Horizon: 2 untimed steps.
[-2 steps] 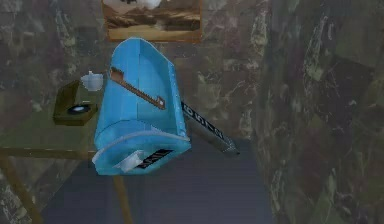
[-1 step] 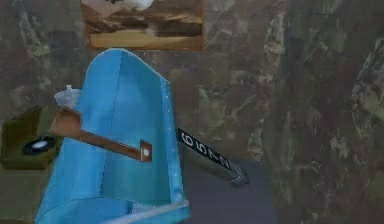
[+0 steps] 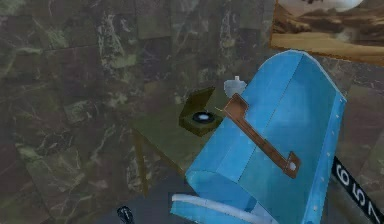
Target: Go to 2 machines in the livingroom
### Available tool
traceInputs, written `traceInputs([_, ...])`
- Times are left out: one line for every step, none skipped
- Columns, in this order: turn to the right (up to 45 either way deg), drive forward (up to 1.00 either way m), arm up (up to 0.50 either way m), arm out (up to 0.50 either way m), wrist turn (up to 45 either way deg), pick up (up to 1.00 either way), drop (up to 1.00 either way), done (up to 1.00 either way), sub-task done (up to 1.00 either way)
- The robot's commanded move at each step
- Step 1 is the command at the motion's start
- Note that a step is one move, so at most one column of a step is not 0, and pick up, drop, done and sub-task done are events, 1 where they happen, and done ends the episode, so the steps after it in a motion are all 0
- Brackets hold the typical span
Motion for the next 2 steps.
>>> traceInputs([-6.0,0.00,0.00,0.00,0.0,0.00,0.00,0.00,0.00])
traceInputs([-3.0,0.00,0.00,0.00,0.0,0.00,0.00,0.00,0.00])
